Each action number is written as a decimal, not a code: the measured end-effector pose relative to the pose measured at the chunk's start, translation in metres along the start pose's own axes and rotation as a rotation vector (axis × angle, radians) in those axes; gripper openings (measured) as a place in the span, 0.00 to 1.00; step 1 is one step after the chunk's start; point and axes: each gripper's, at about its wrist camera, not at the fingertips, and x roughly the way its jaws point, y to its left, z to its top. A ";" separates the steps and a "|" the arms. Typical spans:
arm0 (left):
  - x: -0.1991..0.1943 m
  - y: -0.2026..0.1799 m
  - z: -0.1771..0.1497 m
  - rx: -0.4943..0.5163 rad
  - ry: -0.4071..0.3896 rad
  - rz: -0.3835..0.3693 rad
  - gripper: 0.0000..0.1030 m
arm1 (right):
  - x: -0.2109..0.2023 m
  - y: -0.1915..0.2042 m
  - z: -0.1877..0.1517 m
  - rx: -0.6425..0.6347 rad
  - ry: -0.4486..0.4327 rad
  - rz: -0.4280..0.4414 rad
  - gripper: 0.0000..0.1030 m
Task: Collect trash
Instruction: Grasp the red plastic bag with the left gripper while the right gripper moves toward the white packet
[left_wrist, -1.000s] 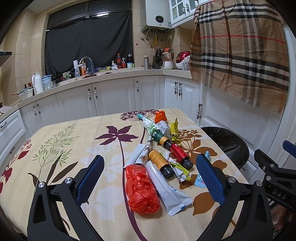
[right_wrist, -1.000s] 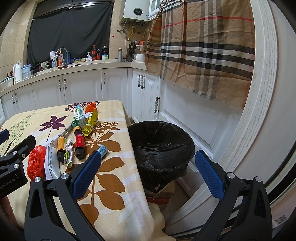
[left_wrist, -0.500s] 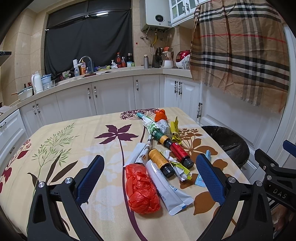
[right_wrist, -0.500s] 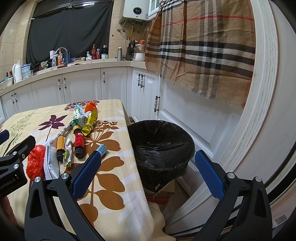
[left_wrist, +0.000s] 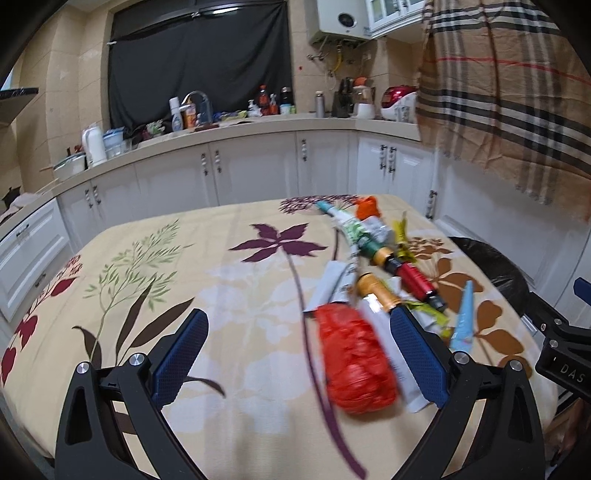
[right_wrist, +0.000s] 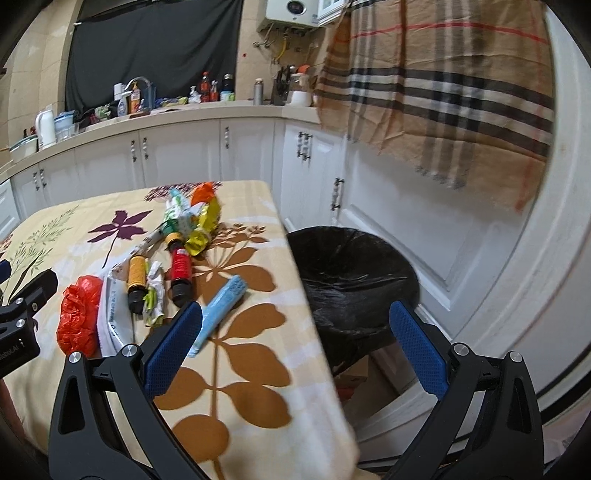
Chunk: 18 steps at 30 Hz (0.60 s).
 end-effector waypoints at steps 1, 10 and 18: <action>0.001 0.004 0.000 -0.006 0.003 0.000 0.91 | 0.002 0.003 0.000 -0.003 0.005 0.010 0.94; 0.011 0.008 -0.005 -0.027 0.075 -0.055 0.66 | 0.015 0.022 -0.003 -0.034 0.046 0.050 0.81; 0.013 -0.010 -0.005 -0.004 0.072 -0.100 0.74 | 0.015 0.013 -0.005 -0.011 0.049 0.053 0.81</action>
